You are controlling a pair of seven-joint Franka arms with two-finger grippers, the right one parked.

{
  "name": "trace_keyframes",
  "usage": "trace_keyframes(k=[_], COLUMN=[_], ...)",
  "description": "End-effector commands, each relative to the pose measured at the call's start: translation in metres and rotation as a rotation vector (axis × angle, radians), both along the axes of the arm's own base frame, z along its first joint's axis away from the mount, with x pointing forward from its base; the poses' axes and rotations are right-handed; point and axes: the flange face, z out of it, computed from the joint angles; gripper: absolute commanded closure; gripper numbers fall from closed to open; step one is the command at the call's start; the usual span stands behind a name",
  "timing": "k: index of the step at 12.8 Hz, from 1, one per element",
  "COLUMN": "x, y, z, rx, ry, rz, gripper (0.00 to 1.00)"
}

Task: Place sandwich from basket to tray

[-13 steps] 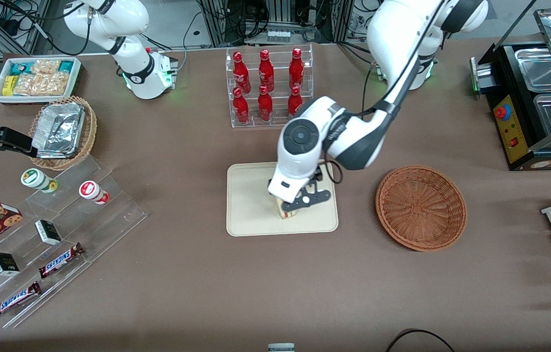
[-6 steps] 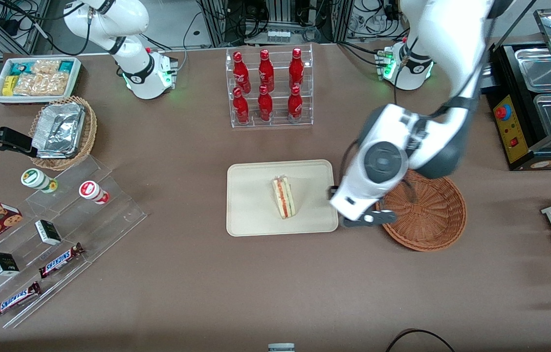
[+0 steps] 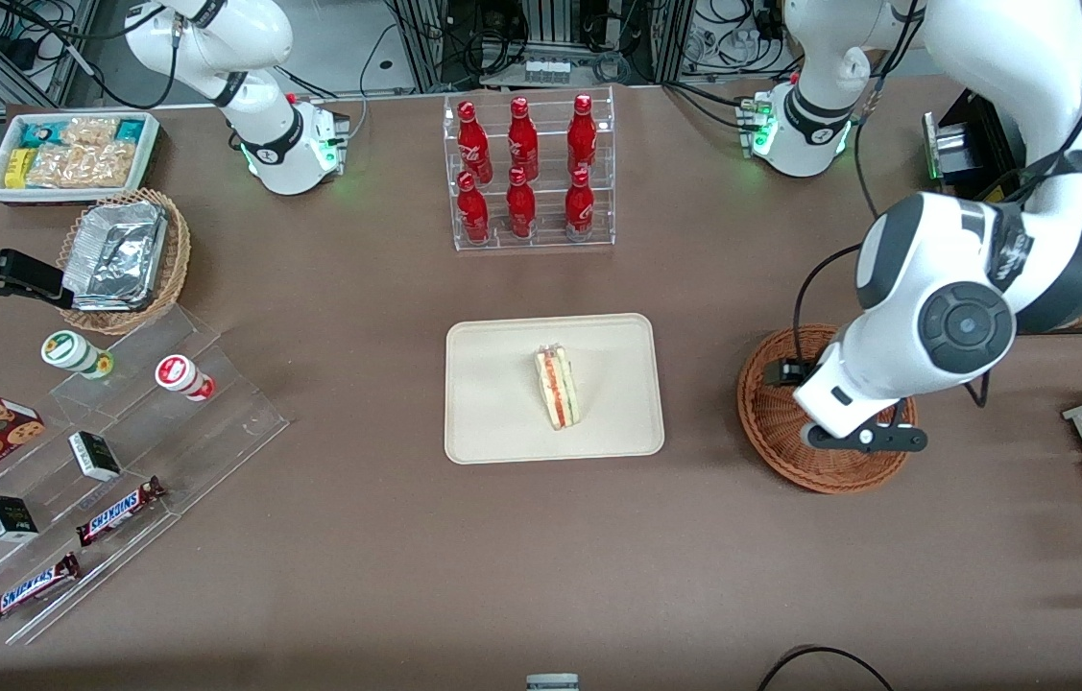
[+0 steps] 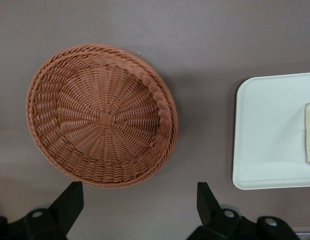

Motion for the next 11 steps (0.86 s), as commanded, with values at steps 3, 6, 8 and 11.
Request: trace_keyframes(k=[3,6,8,11], x=[-0.024,-0.065,-0.077,-0.087], y=[0.057,0.107,0.115,0.115], z=[0.042,0.072,0.095,0.142], rx=[-0.006,-0.024,-0.022,-0.042], ry=[-0.037,-0.040,-0.019,-0.018], rz=[-0.032,-0.098,-0.093,-0.100], gripper=[0.00,0.00,0.00,0.00])
